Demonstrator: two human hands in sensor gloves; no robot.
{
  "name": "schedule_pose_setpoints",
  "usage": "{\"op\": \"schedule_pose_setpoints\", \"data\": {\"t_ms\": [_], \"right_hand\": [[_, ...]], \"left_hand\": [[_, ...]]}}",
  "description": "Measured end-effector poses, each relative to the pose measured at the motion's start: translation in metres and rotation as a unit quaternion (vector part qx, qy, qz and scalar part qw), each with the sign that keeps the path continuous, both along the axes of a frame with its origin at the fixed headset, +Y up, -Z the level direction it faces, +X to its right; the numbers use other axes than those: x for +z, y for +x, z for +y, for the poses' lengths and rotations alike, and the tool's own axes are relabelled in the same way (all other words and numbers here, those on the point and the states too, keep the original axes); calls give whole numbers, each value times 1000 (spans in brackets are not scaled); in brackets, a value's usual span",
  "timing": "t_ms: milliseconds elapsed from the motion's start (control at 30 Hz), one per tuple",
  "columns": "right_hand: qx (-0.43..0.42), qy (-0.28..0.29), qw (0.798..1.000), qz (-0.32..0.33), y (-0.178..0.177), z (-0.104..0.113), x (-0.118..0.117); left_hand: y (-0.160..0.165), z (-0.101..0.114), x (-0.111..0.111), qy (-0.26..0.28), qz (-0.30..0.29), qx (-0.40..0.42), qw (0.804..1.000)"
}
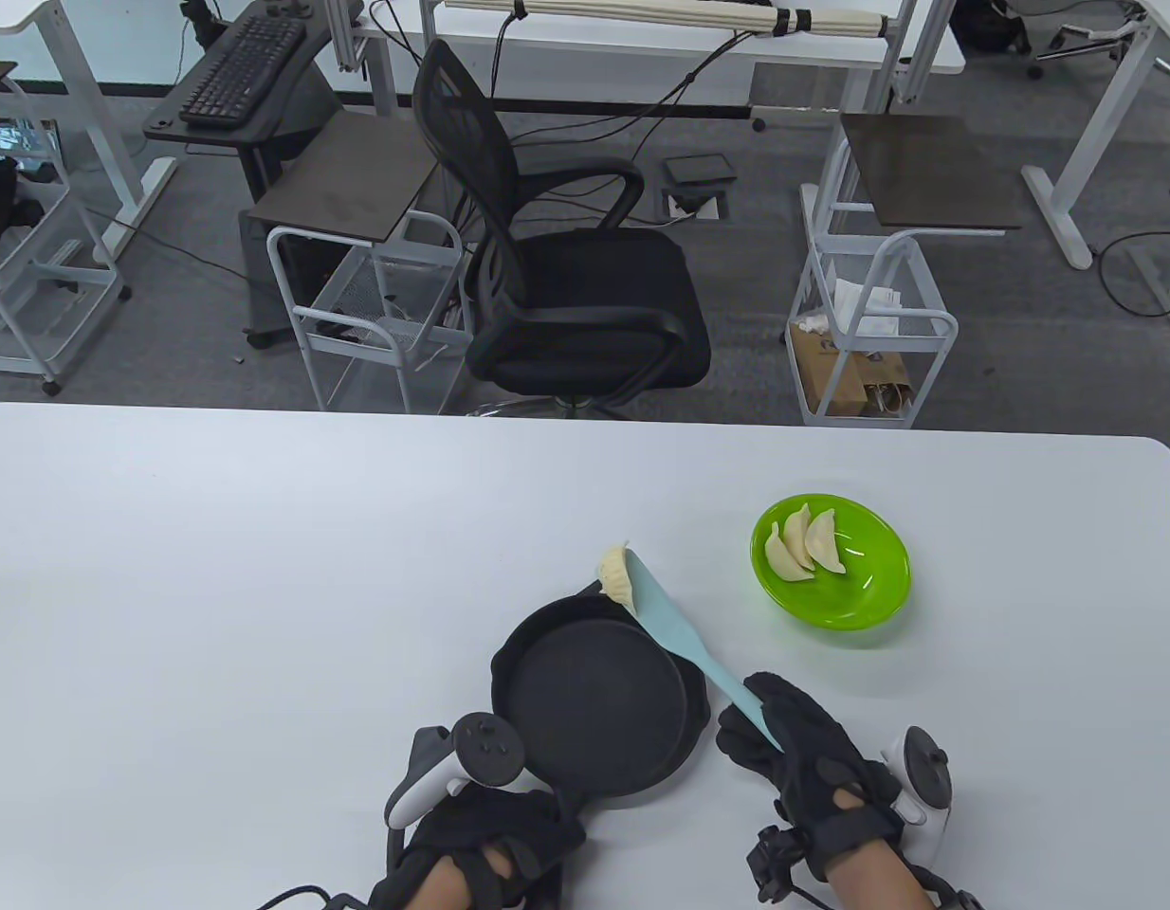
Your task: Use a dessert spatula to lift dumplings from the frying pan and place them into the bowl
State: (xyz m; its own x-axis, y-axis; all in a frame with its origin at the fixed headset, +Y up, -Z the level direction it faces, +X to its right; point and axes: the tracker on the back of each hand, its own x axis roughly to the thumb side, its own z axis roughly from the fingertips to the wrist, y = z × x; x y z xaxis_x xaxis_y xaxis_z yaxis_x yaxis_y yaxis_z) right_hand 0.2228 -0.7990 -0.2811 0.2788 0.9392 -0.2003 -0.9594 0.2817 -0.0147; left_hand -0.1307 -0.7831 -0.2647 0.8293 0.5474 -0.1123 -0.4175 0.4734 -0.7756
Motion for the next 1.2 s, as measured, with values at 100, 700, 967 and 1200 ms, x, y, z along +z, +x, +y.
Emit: {"op": "schedule_pose_setpoints", "data": {"t_ms": [100, 700, 967, 1200], "right_hand": [[-5, -1, 1000, -12, 2, 0, 1], [29, -1, 982, -188, 50, -1, -3], [51, -19, 973, -224, 68, -8, -6], [61, -22, 971, -232, 71, -8, -5]], "left_hand": [[0, 0, 0, 0, 0, -1, 1000], [0, 0, 0, 0, 0, 0, 1000], [0, 0, 0, 1, 1, -1, 1000], [0, 0, 0, 2, 0, -1, 1000]]}}
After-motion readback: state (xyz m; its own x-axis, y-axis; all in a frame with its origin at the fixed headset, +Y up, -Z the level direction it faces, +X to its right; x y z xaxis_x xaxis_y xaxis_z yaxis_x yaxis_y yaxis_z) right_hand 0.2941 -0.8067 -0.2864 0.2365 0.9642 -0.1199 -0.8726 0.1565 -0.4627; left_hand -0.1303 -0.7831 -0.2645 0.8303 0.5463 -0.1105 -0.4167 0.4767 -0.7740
